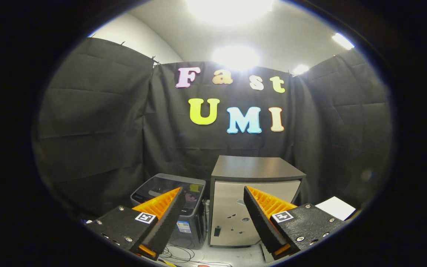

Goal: Put the clothes into the washing machine and then close the washing machine lid.

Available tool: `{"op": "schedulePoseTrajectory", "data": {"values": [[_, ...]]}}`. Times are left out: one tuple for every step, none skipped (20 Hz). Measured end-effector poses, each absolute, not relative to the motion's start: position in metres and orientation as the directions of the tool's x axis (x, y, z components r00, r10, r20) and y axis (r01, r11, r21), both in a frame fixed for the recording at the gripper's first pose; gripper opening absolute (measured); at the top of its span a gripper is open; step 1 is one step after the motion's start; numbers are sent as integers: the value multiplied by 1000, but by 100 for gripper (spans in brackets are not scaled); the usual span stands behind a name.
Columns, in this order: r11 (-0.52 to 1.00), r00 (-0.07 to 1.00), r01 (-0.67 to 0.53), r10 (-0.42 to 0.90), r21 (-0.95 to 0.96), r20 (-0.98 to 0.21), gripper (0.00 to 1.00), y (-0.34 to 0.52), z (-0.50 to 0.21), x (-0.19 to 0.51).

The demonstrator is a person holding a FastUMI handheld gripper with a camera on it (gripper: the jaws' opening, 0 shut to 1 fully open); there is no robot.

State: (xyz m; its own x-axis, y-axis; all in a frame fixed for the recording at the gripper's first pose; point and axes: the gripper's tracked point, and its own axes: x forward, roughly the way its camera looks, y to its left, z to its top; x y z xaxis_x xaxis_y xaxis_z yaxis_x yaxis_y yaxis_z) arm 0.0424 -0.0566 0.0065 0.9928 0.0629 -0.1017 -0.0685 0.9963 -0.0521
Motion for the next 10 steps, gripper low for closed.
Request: {"op": "schedulePoseTrajectory", "data": {"values": [[996, 993, -69, 64, -50, -94, 98, -54, 10, 38], [996, 994, -68, 64, -49, -91, 98, -53, 10, 34], [996, 995, -66, 61, -52, -85, 98, -51, 12, 31], [996, 995, -62, 58, -56, -83, 98, -50, 13, 28], [997, 995, -57, 52, -60, -83, 98, -49, 14, 25], [997, 996, -50, 46, -58, -76, 98, -47, 17, 24], [998, 996, -53, 49, -44, -74, 98, -44, 17, 22], [998, 996, -50, 48, -30, -73, 98, -41, 15, 21], [999, 997, -46, 44, -23, -70, 98, -40, 15, 18], [999, 997, -39, 38, -23, -67, 98, -42, 16, 17]]}}
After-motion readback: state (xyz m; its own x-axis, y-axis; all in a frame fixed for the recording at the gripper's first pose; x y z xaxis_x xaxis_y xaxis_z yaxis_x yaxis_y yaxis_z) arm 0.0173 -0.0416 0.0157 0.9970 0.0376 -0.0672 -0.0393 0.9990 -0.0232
